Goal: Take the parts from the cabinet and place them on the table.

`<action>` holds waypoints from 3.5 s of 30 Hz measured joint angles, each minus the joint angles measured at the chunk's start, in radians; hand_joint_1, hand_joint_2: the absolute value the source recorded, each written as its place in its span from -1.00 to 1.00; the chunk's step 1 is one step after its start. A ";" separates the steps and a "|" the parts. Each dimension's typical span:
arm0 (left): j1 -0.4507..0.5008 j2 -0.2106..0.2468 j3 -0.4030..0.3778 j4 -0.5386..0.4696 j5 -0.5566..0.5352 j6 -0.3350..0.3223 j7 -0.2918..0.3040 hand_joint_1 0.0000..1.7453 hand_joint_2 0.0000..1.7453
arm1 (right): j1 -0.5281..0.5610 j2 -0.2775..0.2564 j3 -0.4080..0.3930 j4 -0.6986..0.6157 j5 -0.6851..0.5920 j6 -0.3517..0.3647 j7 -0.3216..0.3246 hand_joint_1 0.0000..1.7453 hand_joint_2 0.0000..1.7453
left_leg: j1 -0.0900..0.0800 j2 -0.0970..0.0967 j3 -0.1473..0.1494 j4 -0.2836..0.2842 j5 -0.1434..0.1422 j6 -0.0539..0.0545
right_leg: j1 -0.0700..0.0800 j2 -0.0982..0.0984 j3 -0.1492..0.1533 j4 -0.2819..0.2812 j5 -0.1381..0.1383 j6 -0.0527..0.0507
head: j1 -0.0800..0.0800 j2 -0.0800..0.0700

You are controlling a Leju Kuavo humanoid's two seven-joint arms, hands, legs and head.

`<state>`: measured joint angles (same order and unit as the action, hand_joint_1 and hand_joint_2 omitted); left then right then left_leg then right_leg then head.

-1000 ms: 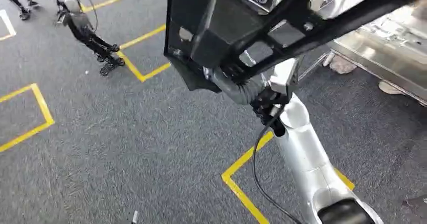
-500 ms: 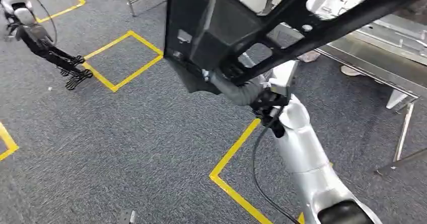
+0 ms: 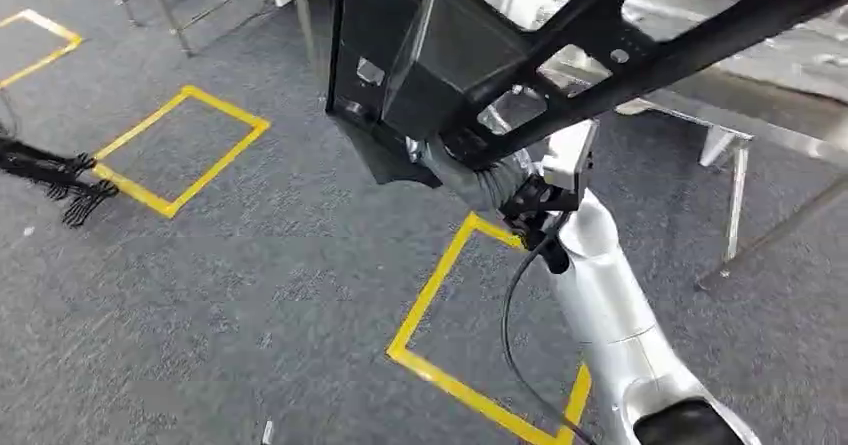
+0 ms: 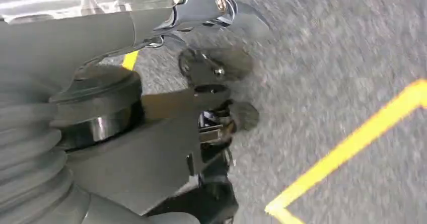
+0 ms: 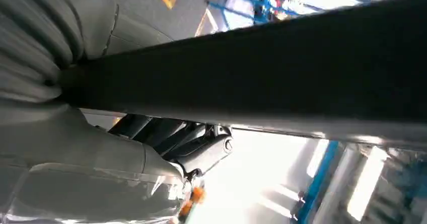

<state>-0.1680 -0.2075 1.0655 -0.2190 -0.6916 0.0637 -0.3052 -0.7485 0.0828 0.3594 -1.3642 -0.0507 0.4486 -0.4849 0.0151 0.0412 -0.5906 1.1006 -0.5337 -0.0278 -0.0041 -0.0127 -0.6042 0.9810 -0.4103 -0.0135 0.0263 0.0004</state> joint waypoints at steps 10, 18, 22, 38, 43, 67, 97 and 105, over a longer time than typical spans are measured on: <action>0.007 0.003 0.001 0.000 0.004 0.003 -0.003 -1.00 1.00 | 0.004 0.007 0.004 0.005 0.001 0.002 0.002 1.00 1.00 | 0.008 -0.113 -0.010 -0.074 0.080 0.011 | -0.001 0.140 -0.017 0.034 -0.015 0.020 | -0.008 0.000; 0.008 0.000 0.001 0.000 0.004 0.002 -0.005 -1.00 1.00 | 0.007 0.003 0.000 0.006 0.001 0.001 0.002 1.00 1.00 | 0.006 -0.018 0.001 -0.095 0.085 0.046 | -0.008 0.020 -0.170 0.321 -0.146 0.063 | 0.009 0.000; 0.005 -0.001 0.001 0.000 0.001 0.002 -0.005 -1.00 1.00 | 0.008 0.002 0.000 0.007 0.001 0.001 0.002 1.00 1.00 | 0.006 0.030 0.013 -0.095 0.074 0.039 | -0.010 -0.003 -0.079 0.134 -0.027 0.059 | 0.011 0.000; -0.001 0.001 0.000 0.000 0.001 0.000 0.000 -1.00 1.00 | -0.003 0.005 0.003 0.016 0.008 -0.002 0.011 1.00 1.00 | 0.005 -0.053 -0.046 -0.015 0.094 0.005 | 0.001 0.111 -0.003 0.026 -0.015 0.004 | -0.004 0.000; -0.008 0.002 0.000 0.000 0.005 0.000 0.000 -1.00 1.00 | -0.012 0.006 0.004 0.024 0.012 -0.016 0.024 1.00 1.00 | 0.003 -0.081 -0.022 -0.074 0.089 0.031 | -0.001 0.137 -0.017 0.031 -0.019 0.033 | -0.004 0.000; -0.004 0.004 0.002 0.000 0.026 -0.047 0.006 -1.00 1.00 | -0.055 -0.002 0.032 0.068 0.015 -0.048 0.060 1.00 1.00 | 0.027 -0.014 0.101 -0.230 0.123 0.025 | -0.023 0.016 -0.096 0.215 -0.104 0.059 | 0.012 0.000; -0.001 0.006 0.010 -0.001 0.057 -0.037 0.006 -1.00 1.00 | -0.057 -0.007 0.046 0.090 0.005 -0.056 0.056 1.00 1.00 | -0.021 -0.047 -0.029 -0.125 0.144 0.079 | 0.000 0.027 -0.007 0.240 -0.227 0.042 | -0.013 0.000; 0.000 0.001 0.011 -0.001 0.056 -0.039 0.008 -1.00 1.00 | -0.052 -0.012 0.048 0.095 0.005 -0.057 0.057 1.00 1.00 | -0.016 -0.048 -0.006 -0.088 0.092 0.045 | -0.011 0.012 -0.003 0.035 -0.029 0.042 | -0.016 0.000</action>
<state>-0.1682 -0.2064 1.0765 -0.2201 -0.6352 0.0248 -0.2968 -0.8002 0.0710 0.4074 -1.2688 -0.0458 0.3918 -0.4280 -0.0006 -0.0069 -0.5969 1.0124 -0.4413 0.0168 -0.0154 -0.0012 -0.6074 1.0162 -0.4389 0.0281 0.0107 0.0004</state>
